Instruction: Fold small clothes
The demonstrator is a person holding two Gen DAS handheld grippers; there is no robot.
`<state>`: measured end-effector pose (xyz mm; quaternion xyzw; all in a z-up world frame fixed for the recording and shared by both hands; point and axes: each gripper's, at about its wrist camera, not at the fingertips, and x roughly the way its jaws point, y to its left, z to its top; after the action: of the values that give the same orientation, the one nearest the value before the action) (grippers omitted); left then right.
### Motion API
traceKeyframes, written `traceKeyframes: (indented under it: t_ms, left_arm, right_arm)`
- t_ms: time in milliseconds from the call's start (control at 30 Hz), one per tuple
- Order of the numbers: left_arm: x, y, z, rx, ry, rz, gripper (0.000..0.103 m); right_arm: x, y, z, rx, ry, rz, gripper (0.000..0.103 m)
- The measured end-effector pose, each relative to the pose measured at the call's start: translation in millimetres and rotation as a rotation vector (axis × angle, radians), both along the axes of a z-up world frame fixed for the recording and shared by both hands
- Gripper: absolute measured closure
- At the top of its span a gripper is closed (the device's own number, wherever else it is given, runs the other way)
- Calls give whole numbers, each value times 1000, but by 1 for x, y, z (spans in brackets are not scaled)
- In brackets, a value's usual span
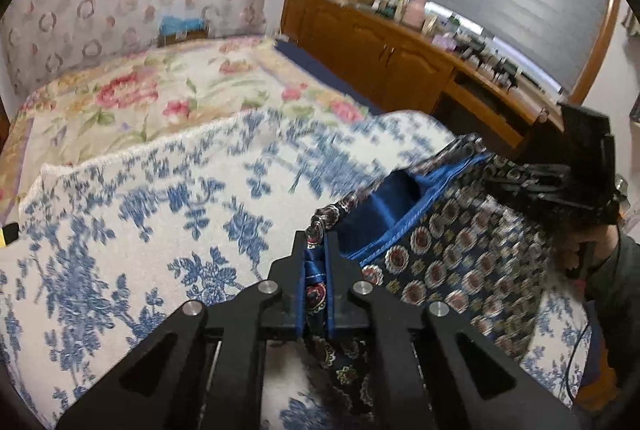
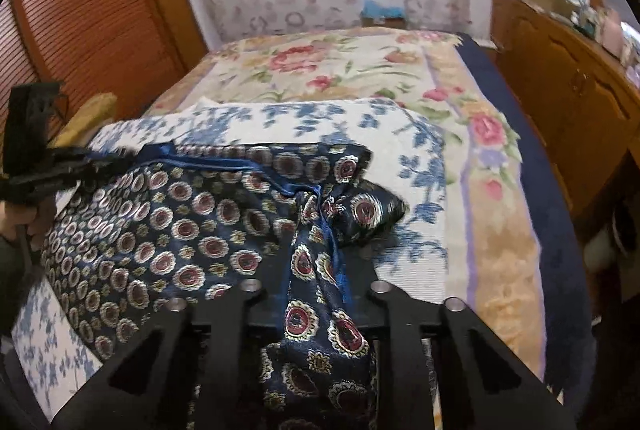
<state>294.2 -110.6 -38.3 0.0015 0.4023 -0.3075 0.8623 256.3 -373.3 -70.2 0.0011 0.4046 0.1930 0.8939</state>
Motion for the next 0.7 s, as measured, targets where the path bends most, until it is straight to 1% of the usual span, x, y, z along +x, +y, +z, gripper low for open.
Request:
traceKeyframes:
  t_ms: [67, 167, 333, 400, 467, 567, 700]
  left_arm:
    - [-8, 4, 14, -26, -32, 0, 100]
    - [-23, 11, 38, -32, -95, 15, 100]
    - [-40, 34, 74, -51, -188, 48, 100]
    - [-47, 46, 85, -25, -212, 76, 100]
    - [-58, 62, 98, -31, -248, 95, 100]
    - [-74, 93, 116, -18, -302, 146, 100]
    - [-93, 140, 130, -14, -355, 232, 100]
  right_arm:
    - [-7, 0, 9, 20, -38, -6, 91]
    - [-19, 2, 27, 50, -109, -13, 91]
    - [-34, 23, 61, 56, -210, 31, 92]
    - [-37, 38, 76, 60, -251, 58, 92]
    - [-33, 56, 88, 42, -271, 88, 92]
    - [-26, 85, 104, 20, -299, 149, 92]
    - [-16, 133, 126, 1, -336, 249, 92]
